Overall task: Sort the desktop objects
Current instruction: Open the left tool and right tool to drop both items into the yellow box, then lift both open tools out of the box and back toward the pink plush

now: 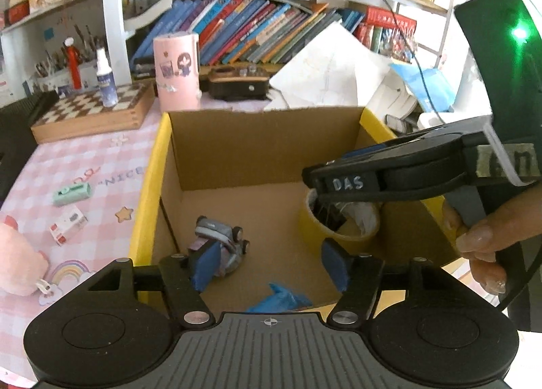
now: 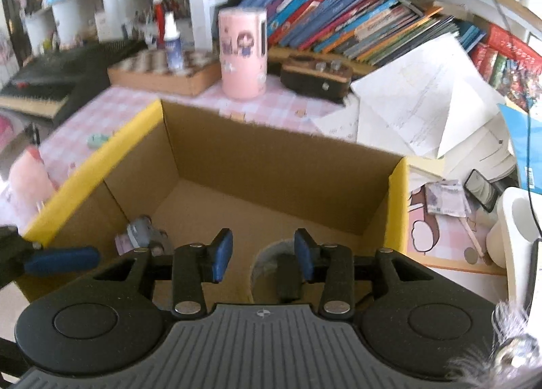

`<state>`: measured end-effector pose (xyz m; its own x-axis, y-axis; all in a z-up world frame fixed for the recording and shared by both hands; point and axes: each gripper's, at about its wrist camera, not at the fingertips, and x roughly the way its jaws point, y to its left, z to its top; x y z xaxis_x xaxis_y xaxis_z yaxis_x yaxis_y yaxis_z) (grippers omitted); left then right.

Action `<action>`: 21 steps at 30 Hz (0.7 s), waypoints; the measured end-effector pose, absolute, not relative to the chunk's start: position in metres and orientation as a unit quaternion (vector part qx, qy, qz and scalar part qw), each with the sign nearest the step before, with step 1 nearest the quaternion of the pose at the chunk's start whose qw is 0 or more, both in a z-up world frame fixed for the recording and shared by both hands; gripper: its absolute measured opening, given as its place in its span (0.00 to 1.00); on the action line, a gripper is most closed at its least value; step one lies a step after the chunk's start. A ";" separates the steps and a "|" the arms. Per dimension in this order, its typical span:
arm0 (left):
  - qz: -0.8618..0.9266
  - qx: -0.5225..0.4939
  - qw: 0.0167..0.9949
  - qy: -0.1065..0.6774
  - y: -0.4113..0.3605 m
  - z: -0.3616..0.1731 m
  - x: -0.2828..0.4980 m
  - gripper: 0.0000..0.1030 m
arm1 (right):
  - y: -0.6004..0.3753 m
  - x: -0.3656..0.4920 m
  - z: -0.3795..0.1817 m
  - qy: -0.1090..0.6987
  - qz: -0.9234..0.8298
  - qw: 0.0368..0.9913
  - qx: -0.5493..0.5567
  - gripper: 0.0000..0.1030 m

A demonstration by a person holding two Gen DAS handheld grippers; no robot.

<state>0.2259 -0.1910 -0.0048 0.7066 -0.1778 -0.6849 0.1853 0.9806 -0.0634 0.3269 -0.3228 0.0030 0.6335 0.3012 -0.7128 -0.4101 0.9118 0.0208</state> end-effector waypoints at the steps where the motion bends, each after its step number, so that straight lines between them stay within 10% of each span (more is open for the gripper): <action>1: -0.098 0.004 0.926 0.364 -0.190 -0.002 0.223 0.65 | -0.325 0.324 0.007 0.371 0.198 0.905 -0.066 0.38; 21: -0.015 -0.033 0.961 0.276 -0.149 0.036 0.157 0.74 | -0.365 0.222 0.049 0.234 0.113 0.966 -0.007 0.38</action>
